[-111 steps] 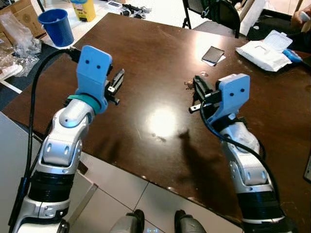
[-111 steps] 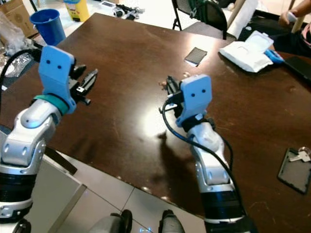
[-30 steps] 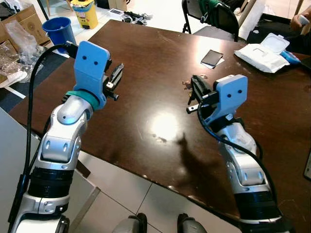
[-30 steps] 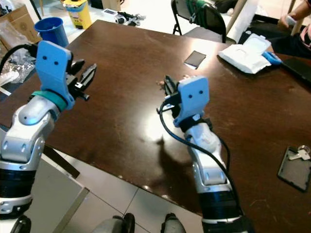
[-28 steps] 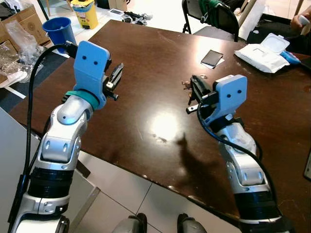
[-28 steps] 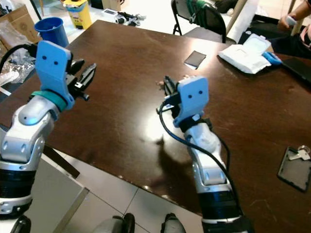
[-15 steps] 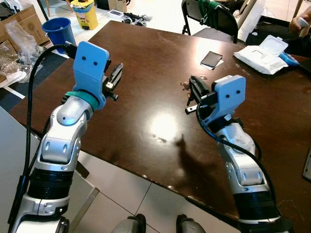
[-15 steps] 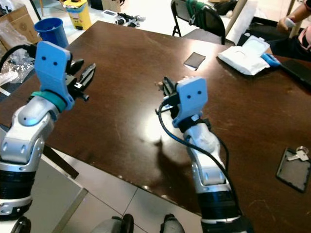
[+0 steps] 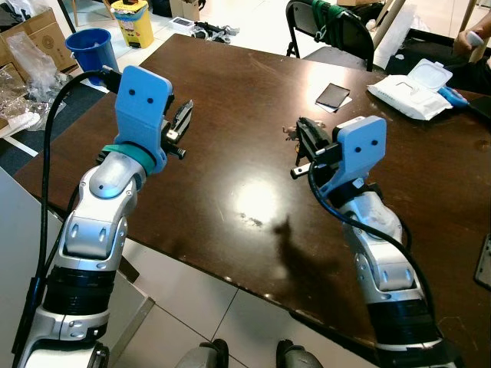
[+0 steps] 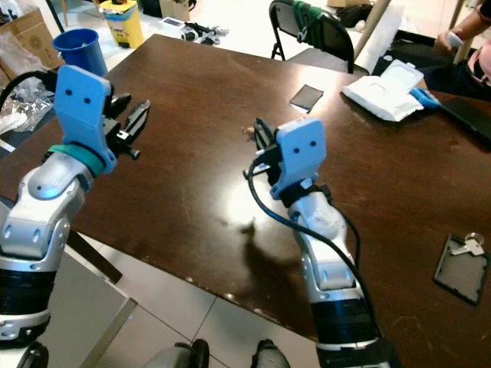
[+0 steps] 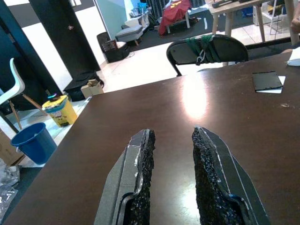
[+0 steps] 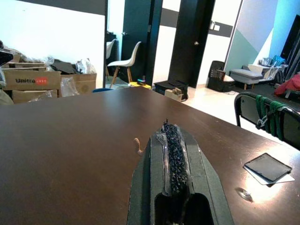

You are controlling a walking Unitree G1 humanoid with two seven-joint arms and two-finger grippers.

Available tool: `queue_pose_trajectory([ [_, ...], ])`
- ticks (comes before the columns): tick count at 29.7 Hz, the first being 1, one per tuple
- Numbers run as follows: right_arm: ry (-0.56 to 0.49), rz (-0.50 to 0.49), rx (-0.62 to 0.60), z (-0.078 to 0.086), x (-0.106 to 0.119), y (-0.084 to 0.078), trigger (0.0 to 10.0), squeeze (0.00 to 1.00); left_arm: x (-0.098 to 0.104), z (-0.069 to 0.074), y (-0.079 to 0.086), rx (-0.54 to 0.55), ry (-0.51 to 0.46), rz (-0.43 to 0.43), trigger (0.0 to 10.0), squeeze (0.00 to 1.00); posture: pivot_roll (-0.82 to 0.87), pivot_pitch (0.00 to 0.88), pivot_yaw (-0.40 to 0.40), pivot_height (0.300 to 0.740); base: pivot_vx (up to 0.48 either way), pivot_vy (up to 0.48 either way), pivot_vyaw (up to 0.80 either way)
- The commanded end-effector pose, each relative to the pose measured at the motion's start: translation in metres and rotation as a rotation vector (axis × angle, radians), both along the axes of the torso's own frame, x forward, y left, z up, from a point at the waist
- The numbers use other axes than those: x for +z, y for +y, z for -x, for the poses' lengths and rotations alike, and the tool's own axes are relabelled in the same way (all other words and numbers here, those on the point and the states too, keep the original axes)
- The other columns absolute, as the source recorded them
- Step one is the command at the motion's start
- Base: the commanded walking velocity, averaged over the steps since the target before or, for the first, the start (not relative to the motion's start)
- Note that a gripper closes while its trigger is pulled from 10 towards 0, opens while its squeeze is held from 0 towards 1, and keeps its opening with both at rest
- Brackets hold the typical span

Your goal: Hang keys on a hook

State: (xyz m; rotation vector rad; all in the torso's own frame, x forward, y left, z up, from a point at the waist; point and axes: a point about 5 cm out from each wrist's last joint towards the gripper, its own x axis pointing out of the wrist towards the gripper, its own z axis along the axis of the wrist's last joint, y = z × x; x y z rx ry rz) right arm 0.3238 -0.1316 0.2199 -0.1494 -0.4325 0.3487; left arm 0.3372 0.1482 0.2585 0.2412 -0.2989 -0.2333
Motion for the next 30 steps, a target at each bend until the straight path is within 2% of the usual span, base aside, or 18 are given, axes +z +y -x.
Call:
queue_pose_trajectory([
  [1,-0.007,-0.007,0.010,0.0007,0.0017,0.0023,10.0,0.00,-0.0021,-0.0003,0.0007,0.006,0.007,-0.013,10.0,0.00,0.04,0.071,0.123,0.740,0.000,0.000,0.00],
  [11,-0.007,-0.013,0.026,0.0017,0.0035,0.0027,10.0,0.00,-0.0023,0.0025,0.0010,0.012,0.009,0.002,10.0,0.00,0.06,0.092,0.101,0.740,0.000,0.000,0.00],
  [30,-0.007,0.011,0.032,0.0018,0.0009,0.0034,10.0,0.00,-0.0036,0.0038,-0.0020,0.004,0.011,0.019,10.0,0.00,0.05,0.076,0.097,0.740,0.000,0.000,0.00],
])
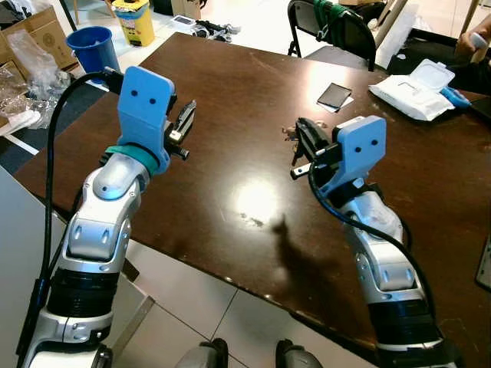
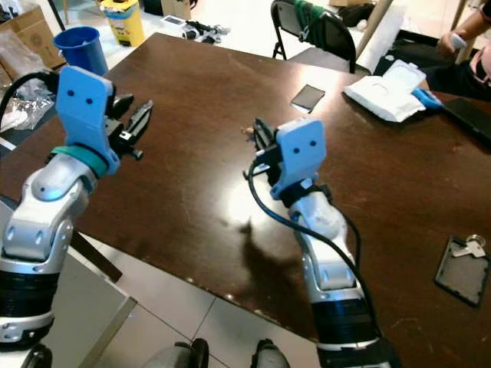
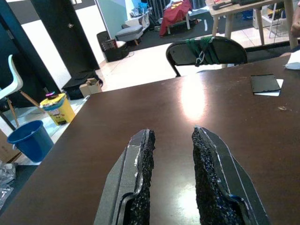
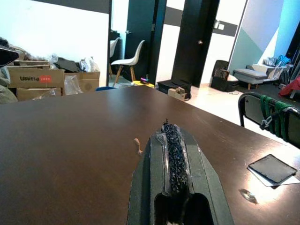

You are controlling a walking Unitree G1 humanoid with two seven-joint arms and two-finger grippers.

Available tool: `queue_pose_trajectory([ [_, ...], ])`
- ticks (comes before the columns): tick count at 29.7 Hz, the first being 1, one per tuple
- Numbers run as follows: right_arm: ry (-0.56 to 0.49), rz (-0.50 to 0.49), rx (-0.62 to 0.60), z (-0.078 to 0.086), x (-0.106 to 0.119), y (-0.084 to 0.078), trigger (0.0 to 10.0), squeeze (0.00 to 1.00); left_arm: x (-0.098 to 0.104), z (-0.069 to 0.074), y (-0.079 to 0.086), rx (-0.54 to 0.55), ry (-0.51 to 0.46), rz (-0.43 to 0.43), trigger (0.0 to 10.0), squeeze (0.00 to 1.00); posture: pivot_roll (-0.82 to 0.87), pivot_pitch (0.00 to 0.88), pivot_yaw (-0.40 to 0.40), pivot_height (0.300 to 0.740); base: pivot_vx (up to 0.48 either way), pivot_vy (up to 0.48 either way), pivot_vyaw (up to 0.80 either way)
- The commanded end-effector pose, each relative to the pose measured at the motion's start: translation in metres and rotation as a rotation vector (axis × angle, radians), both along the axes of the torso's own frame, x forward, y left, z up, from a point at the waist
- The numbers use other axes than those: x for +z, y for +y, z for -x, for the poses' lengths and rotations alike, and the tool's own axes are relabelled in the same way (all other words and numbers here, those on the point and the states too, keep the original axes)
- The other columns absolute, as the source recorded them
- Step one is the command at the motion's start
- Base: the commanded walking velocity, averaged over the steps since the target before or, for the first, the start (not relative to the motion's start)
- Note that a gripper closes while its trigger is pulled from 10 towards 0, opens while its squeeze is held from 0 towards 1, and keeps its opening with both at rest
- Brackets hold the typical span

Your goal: Hang keys on a hook

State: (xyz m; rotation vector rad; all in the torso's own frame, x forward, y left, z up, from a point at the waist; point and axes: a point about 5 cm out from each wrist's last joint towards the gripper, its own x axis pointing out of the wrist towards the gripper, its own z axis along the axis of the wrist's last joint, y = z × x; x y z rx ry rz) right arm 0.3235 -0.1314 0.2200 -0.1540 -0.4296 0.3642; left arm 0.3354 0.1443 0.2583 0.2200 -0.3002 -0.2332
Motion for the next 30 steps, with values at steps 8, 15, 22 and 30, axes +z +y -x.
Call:
queue_pose_trajectory([
  [8,-0.010,0.002,0.027,0.0013,0.0007,0.0052,10.0,0.00,-0.0023,0.0018,0.0055,0.020,0.007,-0.005,10.0,0.00,0.06,0.069,0.097,0.740,0.000,0.000,0.00],
  [15,-0.014,-0.005,0.032,0.0016,0.0012,0.0078,10.0,0.00,-0.0016,0.0019,0.0072,0.026,0.003,-0.008,10.0,0.00,0.06,0.063,0.099,0.740,-0.216,0.000,0.00],
  [22,-0.014,-0.006,0.030,0.0019,0.0009,0.0075,10.0,0.00,-0.0015,0.0017,0.0067,0.023,0.004,-0.007,10.0,0.00,0.06,0.064,0.101,0.740,-0.289,0.000,0.00],
  [30,-0.015,-0.007,0.031,0.0014,0.0010,0.0076,10.0,0.00,-0.0010,0.0012,0.0068,0.025,0.004,-0.009,10.0,0.00,0.06,0.063,0.101,0.740,-0.300,0.000,0.00],
])
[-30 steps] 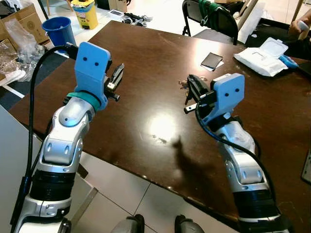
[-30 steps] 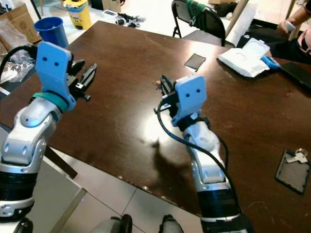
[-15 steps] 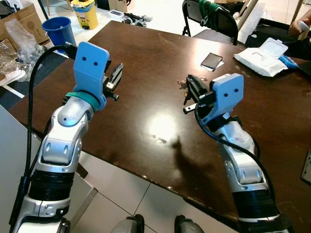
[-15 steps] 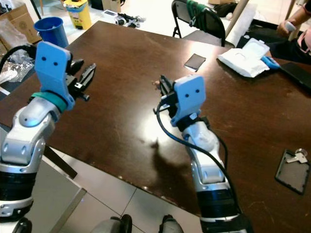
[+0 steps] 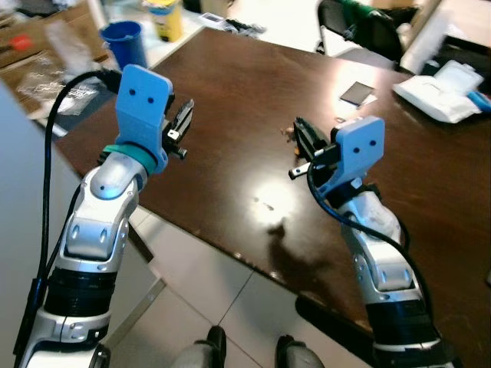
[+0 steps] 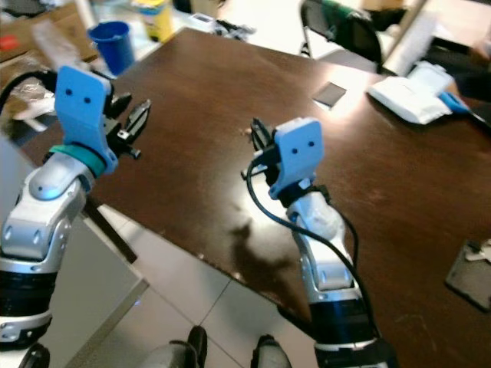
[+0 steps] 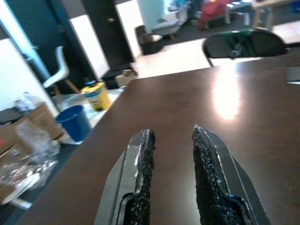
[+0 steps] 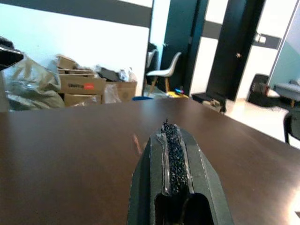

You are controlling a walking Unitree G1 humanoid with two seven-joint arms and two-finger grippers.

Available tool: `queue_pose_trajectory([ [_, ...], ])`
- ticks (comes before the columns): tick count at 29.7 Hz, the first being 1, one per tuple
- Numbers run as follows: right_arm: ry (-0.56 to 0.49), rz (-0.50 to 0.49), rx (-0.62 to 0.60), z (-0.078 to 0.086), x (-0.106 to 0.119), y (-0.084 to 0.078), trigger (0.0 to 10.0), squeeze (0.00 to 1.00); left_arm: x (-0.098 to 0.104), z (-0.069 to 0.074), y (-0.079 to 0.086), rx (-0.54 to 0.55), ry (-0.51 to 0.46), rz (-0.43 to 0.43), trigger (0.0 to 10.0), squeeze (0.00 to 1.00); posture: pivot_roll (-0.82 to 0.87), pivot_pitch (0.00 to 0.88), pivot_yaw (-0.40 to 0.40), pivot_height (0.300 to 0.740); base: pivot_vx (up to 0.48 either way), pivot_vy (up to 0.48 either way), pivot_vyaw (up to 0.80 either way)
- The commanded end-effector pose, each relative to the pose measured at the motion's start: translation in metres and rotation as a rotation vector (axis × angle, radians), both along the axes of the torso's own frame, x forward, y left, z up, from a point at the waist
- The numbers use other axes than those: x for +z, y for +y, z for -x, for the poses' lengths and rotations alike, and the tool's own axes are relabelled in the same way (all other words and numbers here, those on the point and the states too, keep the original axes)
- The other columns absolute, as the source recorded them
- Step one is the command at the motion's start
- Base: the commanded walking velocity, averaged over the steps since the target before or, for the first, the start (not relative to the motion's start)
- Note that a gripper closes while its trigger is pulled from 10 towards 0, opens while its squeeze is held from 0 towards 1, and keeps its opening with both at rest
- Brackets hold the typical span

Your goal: Hang keys on a hook

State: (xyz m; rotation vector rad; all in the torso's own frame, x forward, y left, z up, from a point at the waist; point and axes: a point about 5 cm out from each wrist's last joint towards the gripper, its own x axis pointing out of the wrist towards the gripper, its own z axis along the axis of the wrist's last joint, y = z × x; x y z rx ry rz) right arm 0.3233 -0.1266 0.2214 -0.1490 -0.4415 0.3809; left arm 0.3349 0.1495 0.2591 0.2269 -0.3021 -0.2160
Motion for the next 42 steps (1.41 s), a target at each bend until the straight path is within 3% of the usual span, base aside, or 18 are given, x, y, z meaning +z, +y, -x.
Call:
queue_pose_trajectory([
  [1,-0.005,-0.004,0.012,0.001,0.000,0.003,10.0,0.00,-0.002,0.001,0.002,0.007,0.008,-0.005,10.0,0.00,0.06,0.063,0.101,0.740,-0.300,0.000,0.00],
  [14,-0.003,-0.052,-0.010,0.000,0.003,0.002,10.0,0.00,-0.002,0.001,0.002,0.009,0.009,-0.003,10.0,0.00,0.06,0.079,0.097,0.740,-0.302,0.000,0.00],
  [37,-0.028,-0.021,-0.029,-0.003,0.006,0.005,10.0,0.00,-0.001,-0.006,-0.003,-0.013,0.001,-0.007,10.0,0.00,0.02,0.021,0.112,0.740,-0.295,0.000,0.00],
  [42,-0.037,-0.015,-0.029,-0.004,0.007,0.006,10.0,0.00,-0.001,-0.008,-0.005,-0.019,0.013,-0.019,10.0,0.00,0.01,0.017,0.124,0.740,0.000,0.000,0.00],
])
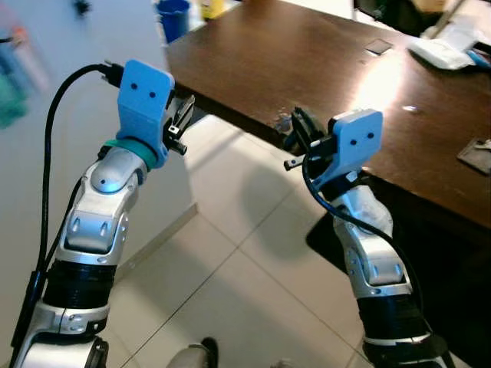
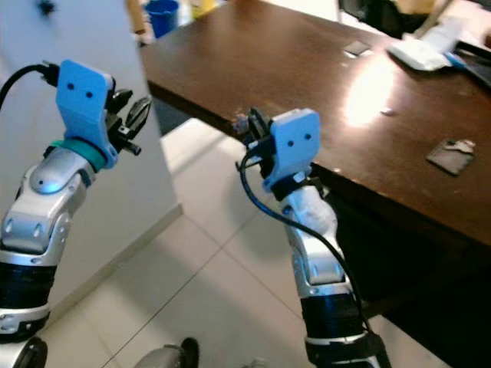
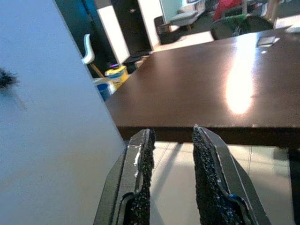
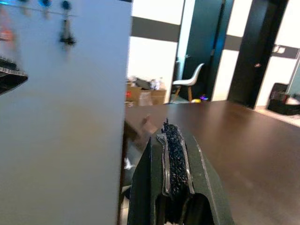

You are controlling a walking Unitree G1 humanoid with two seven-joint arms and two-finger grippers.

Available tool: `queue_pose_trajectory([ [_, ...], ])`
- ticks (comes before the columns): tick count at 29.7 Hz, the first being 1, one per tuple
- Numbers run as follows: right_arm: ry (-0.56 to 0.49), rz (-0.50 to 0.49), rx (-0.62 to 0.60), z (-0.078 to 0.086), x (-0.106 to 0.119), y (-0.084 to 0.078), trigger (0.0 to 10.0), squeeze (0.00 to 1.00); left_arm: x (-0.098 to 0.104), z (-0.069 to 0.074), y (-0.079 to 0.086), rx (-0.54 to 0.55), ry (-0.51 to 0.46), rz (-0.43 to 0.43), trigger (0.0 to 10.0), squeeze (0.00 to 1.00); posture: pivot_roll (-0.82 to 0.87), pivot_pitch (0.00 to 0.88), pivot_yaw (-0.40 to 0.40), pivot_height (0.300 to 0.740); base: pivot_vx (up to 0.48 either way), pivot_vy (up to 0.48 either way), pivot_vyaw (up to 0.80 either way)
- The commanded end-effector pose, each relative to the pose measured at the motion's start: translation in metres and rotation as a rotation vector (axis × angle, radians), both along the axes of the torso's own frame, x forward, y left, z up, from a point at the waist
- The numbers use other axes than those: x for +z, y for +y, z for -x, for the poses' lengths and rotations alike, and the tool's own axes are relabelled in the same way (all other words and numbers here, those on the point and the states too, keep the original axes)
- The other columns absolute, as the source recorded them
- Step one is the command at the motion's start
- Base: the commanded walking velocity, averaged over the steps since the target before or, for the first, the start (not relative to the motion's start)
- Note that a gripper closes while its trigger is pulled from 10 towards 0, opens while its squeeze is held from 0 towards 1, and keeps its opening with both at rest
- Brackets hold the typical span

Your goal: Hang keys on a hook

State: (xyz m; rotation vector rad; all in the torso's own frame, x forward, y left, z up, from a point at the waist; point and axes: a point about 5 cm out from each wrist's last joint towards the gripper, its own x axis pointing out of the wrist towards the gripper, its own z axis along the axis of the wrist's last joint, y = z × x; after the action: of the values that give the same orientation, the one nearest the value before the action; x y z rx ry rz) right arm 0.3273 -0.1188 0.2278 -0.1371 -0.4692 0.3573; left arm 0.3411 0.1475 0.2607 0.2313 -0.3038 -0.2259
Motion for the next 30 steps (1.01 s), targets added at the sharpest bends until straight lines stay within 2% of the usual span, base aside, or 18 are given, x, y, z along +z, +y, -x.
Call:
queue_pose_trajectory([
  [1,-0.011,0.006,-0.011,0.0002,0.0004,-0.0021,10.0,0.00,-0.0029,-0.0021,-0.0026,-0.009,0.014,-0.013,10.0,0.00,0.01,0.017,0.124,0.740,0.000,0.000,0.00],
  [6,-0.014,0.014,-0.013,-0.0021,0.0021,-0.0025,10.0,0.00,-0.0009,-0.0049,-0.0064,-0.023,0.025,-0.015,10.0,0.00,0.01,0.037,0.123,0.740,0.000,0.000,0.25],
  [13,0.009,0.002,-0.006,-0.0009,-0.0022,-0.0004,10.0,0.00,-0.0076,-0.0018,-0.0060,-0.034,0.052,-0.038,10.0,0.00,0.01,0.025,0.131,0.740,0.000,0.000,0.79],
  [30,0.009,0.007,0.010,-0.0013,-0.0015,0.0007,10.0,0.00,-0.0010,-0.0028,-0.0037,-0.006,0.030,-0.023,10.0,0.00,0.03,0.047,0.121,0.740,0.000,0.000,0.80],
])
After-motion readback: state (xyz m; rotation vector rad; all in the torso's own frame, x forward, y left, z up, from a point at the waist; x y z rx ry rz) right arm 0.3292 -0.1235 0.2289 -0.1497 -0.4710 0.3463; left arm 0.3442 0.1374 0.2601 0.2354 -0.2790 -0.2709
